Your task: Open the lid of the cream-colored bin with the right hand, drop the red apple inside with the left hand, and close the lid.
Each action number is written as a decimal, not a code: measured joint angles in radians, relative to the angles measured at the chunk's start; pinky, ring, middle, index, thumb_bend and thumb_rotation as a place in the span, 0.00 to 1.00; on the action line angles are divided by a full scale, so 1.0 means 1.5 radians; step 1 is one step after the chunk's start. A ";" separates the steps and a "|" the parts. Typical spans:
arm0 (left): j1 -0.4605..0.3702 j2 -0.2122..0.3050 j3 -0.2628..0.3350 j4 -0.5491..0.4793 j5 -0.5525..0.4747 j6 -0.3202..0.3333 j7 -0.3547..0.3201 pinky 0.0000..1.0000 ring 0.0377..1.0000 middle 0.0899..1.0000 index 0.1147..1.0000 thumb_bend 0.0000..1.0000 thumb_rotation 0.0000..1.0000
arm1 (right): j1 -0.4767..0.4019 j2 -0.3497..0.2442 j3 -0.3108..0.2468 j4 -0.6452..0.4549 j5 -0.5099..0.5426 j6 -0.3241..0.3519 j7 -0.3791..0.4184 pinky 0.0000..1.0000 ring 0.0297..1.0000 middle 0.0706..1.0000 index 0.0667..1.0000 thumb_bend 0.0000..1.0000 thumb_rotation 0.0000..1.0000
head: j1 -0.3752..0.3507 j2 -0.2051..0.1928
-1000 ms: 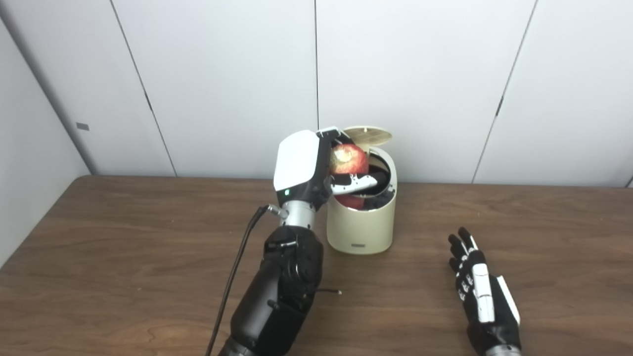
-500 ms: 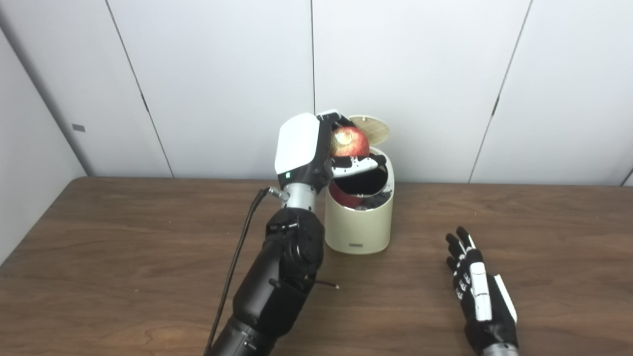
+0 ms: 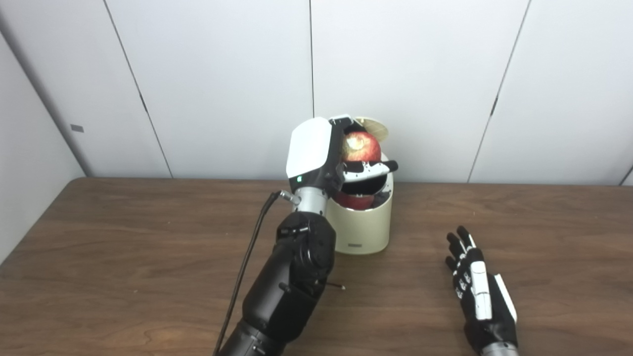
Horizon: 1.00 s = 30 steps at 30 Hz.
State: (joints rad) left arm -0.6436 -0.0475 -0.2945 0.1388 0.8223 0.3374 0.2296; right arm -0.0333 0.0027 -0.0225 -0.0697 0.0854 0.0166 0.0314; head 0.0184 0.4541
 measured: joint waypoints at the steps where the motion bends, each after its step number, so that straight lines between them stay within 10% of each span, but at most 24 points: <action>1: 0.000 -0.001 -0.001 0.000 0.000 0.000 0.000 0.28 0.41 0.54 0.44 0.46 0.00 | 0.000 0.000 -0.001 0.000 0.001 0.000 0.000 1.00 1.00 0.97 1.00 0.57 1.00 | 0.000 0.000; 30: -0.006 -0.004 -0.001 0.086 -0.007 -0.035 0.037 0.29 0.43 0.55 0.42 0.46 0.00 | 0.003 -0.008 -0.005 -0.007 0.012 0.009 0.003 1.00 1.00 0.97 1.00 0.56 1.00 | 0.007 0.006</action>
State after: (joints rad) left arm -0.6522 -0.0532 -0.2962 0.2673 0.8122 0.2855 0.2846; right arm -0.0288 -0.0088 -0.0303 -0.0799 0.1034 0.0294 0.0364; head 0.0291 0.4633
